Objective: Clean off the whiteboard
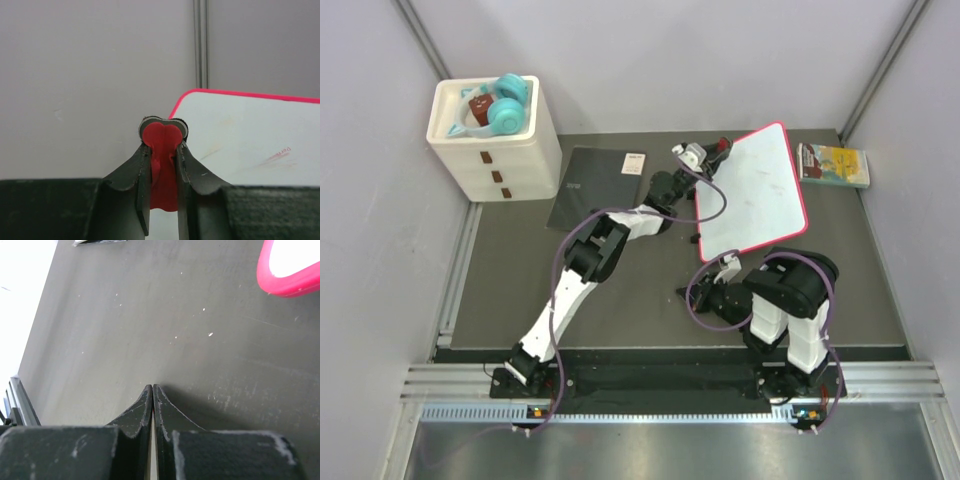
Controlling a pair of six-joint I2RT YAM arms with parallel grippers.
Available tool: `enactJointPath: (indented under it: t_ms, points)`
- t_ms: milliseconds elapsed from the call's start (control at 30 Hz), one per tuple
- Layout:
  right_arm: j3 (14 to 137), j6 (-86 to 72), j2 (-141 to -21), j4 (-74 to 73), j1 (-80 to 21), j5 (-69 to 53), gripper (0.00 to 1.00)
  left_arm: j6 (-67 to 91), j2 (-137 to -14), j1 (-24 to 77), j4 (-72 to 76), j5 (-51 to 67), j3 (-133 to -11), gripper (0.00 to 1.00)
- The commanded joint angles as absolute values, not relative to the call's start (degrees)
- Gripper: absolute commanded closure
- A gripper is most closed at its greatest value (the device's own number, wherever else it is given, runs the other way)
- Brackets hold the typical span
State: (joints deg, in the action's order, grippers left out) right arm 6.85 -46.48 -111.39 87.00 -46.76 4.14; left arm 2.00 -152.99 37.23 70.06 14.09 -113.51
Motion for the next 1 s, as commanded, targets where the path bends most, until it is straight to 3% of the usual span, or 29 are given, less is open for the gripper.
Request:
enactJointPath:
  t_ms: [0,267,500,600,700,800,967]
  points:
    - [1.41,-41.84,-116.98,61.35,-47.90,1.76,1.00,1.41,-144.15,35.16,77.87,13.98,-109.09,1.00]
    - [3.69,-39.38,-109.10,55.12,-53.25,2.98,1.00,1.58,-134.58,33.22,83.93,13.97,-96.08,1.00]
    - [13.77,-34.98,-88.38,24.39,-66.87,15.54,0.98,3.42,-125.26,31.91,84.39,13.97,-81.68,1.00]
    - [17.12,-34.80,-81.15,13.29,-68.11,19.24,0.86,3.78,-119.72,31.64,79.57,13.63,-75.70,0.99]
    - [17.75,-37.08,-70.34,5.90,-68.12,22.41,0.65,4.57,-114.45,31.55,76.04,13.01,-70.51,0.99]
    - [17.75,-41.12,-56.46,-4.09,-68.12,28.28,0.46,5.89,-110.57,31.55,71.20,13.18,-67.07,1.00]
    - [16.44,-49.82,-29.70,-21.85,-68.12,38.48,0.23,8.17,-108.28,31.55,67.50,16.69,-63.81,1.00]
